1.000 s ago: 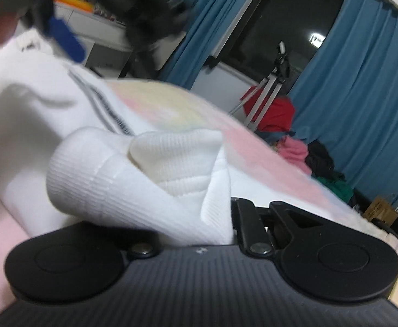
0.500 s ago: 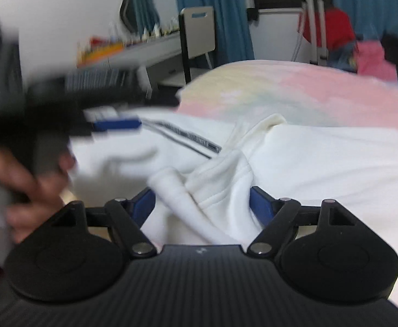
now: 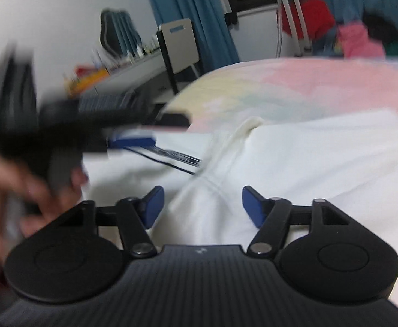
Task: Fold clothes
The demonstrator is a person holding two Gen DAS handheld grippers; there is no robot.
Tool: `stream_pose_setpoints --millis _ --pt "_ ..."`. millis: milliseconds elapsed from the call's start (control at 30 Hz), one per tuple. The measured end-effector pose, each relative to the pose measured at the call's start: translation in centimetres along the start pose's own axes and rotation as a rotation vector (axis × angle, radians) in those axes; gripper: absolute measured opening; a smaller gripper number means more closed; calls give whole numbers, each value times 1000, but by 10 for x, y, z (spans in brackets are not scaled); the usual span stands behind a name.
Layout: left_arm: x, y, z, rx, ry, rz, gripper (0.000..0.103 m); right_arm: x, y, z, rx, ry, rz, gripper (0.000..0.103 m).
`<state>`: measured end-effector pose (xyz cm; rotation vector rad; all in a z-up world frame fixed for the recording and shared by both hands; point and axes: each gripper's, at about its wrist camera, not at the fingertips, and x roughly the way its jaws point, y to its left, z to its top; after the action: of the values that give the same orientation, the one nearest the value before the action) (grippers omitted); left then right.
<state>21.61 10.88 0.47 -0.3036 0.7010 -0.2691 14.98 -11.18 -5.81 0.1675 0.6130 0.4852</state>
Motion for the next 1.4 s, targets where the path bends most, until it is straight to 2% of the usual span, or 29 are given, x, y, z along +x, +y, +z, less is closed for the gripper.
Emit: stream_pose_setpoints --millis 67,167,200,267,333,400,467,500,600,700,767,833,967,1000,1100,1200,1267,1333,1400 --pt "21 -8 14 12 54 -5 69 6 4 -3 -21 13 -7 42" --pt "52 -25 32 27 148 8 67 4 8 -6 -51 9 -30 20" --pt "62 -33 36 40 180 5 67 3 9 -7 -63 5 -39 19" --pt "79 -44 37 57 231 47 66 -4 12 -7 -87 -6 -46 16" --pt "97 -55 38 74 281 95 59 -12 14 -6 -104 -31 -45 16" --pt "112 -61 39 87 306 140 49 -19 16 -6 -118 -53 -39 16" --pt "123 -60 39 62 328 156 34 -26 19 -7 -137 -70 -40 16" --pt "127 -58 40 36 327 173 20 -28 20 -8 -146 -77 -42 16" --pt "122 -47 44 -74 282 172 16 -36 23 -10 -159 -90 -49 16" --pt "107 -29 48 -214 245 119 13 -42 24 -9 -152 -103 -51 15" --pt "95 -11 52 -356 219 61 9 -49 26 -8 -151 -116 -51 15" --pt "85 5 52 -462 188 38 8 -51 29 -9 -167 -124 -54 15" --pt "90 32 50 -551 174 68 7 -47 38 -14 -217 -117 -71 16" --pt "91 36 48 -553 160 85 0 -44 41 -16 -232 -108 -78 16" --pt "97 47 41 -549 108 138 0 -36 49 -25 -273 -78 -91 16" --pt "99 57 37 -575 111 117 0 -38 55 -28 -314 -89 -104 16" --pt "96 53 37 -504 119 107 0 -38 52 -25 -318 -98 -104 16" --pt "87 48 36 -425 107 98 4 -35 48 -23 -312 -86 -102 16" --pt "75 39 33 -324 85 86 23 -28 43 -22 -313 -66 -105 16"
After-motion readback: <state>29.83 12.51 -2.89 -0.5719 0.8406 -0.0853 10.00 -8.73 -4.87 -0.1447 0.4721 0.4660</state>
